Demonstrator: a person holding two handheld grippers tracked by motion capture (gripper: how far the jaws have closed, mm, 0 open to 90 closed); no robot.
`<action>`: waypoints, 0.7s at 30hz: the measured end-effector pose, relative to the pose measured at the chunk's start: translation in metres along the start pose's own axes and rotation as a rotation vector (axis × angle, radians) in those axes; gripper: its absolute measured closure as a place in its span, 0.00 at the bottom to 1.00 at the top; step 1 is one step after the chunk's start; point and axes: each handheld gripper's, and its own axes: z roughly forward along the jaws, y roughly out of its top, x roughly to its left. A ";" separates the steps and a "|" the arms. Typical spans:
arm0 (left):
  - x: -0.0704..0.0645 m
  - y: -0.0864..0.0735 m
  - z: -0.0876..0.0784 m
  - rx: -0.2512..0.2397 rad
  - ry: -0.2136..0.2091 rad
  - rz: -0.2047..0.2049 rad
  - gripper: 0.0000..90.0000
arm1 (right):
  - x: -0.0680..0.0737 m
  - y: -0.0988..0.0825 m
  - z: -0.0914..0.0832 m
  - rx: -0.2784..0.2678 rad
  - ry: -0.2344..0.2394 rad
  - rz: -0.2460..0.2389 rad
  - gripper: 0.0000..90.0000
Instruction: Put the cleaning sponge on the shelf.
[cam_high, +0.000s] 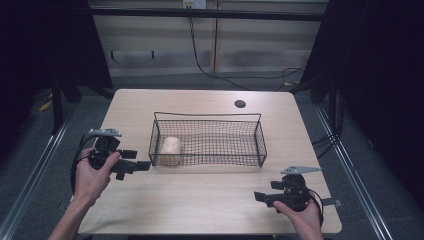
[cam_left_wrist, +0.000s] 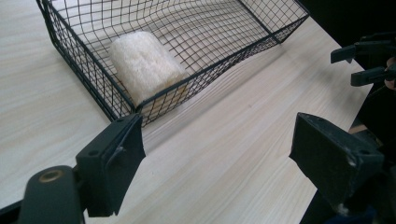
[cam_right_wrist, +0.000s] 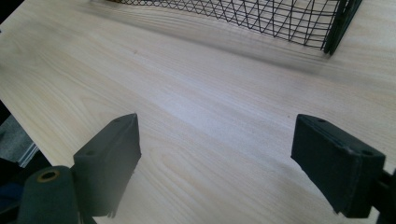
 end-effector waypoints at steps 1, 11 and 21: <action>-0.001 -0.006 -0.001 -0.008 0.011 0.007 0.19 | 0.000 0.000 0.000 0.001 0.002 -0.001 0.17; -0.005 -0.049 -0.001 -0.037 0.069 -0.020 0.19 | 0.000 0.000 0.000 -0.002 -0.002 0.001 0.17; -0.013 -0.083 0.008 -0.082 0.072 -0.037 0.19 | -0.001 0.000 0.004 0.010 -0.031 0.004 0.17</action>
